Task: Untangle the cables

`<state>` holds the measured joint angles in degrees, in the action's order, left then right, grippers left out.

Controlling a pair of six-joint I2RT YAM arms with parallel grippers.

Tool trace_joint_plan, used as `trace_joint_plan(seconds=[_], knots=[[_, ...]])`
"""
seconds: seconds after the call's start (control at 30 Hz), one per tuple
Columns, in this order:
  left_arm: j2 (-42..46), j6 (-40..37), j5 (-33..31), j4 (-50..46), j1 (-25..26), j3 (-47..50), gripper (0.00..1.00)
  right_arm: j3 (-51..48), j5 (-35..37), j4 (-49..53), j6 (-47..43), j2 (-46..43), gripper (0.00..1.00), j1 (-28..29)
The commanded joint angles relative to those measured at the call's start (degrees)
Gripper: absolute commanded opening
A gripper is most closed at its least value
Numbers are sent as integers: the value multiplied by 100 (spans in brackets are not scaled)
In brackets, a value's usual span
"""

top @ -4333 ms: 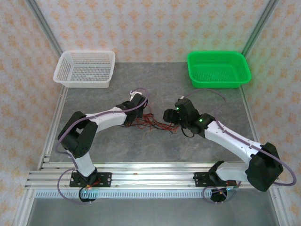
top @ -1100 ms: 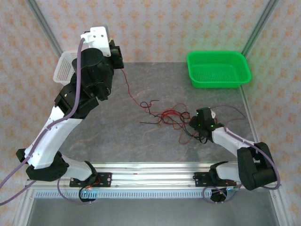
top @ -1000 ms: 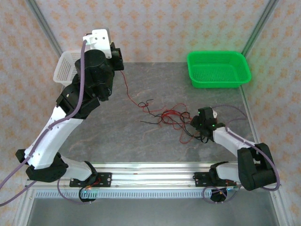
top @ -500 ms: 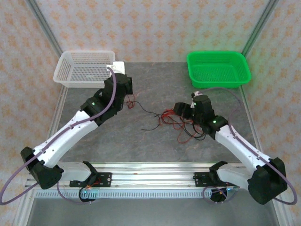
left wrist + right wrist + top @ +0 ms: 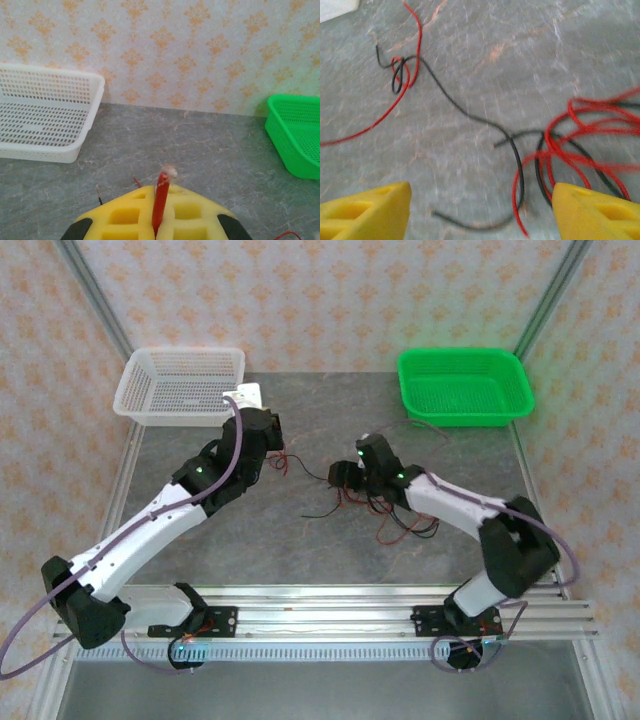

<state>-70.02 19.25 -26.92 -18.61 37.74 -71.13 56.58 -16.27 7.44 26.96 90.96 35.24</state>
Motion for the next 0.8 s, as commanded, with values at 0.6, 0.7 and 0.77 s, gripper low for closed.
trace_joint_plan(seconds=[0.6,0.7,0.77], knots=[[160,-99,76,-233,-56,-627,0,3906,625,1008,-961,3831,59,475],[121,-200,51,-344,-56,-937,0,4031,616,1071,-930,4006,47,475],[103,-282,37,-430,-56,-1183,0,4043,687,1078,-886,4022,36,475]])
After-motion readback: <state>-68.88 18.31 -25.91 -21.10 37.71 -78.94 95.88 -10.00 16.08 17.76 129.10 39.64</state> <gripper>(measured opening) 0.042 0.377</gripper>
